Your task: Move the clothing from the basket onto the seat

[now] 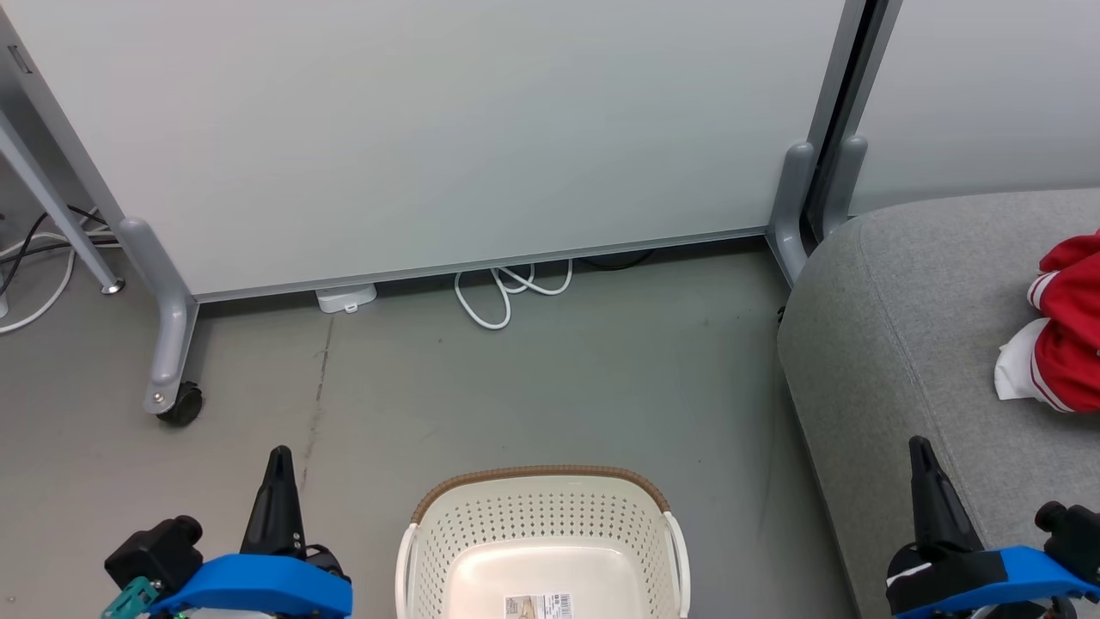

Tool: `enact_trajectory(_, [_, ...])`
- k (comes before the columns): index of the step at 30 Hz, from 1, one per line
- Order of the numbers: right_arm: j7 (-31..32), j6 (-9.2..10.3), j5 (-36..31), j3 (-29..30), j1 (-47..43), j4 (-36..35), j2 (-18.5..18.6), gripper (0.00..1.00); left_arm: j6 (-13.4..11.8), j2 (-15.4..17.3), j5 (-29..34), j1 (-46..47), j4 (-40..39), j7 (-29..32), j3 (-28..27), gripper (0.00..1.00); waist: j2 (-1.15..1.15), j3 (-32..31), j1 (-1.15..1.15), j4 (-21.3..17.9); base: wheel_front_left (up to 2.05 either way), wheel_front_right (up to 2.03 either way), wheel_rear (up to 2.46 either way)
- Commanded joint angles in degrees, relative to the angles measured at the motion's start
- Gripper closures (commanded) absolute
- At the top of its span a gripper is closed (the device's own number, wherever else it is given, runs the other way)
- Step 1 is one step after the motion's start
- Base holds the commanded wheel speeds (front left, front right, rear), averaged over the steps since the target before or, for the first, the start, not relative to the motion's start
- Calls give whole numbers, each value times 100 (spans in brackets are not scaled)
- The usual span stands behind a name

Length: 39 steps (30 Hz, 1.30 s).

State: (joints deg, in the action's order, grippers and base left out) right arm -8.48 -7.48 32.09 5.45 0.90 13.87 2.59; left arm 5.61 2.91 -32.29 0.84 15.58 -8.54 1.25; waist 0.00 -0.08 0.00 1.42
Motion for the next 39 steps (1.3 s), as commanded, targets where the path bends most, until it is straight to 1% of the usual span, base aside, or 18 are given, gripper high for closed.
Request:
enact_trajectory(1, [64, -1, 302, 16, 176, -81, 26, 100, 25, 2, -288, 195, -104, 67, -55, 100, 0, 0, 0, -3, 0, 0, 0])
enact_trajectory(22, [472, -2, 1924, 43, 295, -60, 31, 100, 74, 1, -1904, 312, -125, 478, -264, 100, 0, 5, 0, -31, 0, 0, 0])
enact_trajectory(39, [763, -2, 3062, 64, 374, -41, 35, 100, 115, 0, -3042, 383, -139, 765, -409, 100, 0, 10, 0, -55, 0, 0, 0])
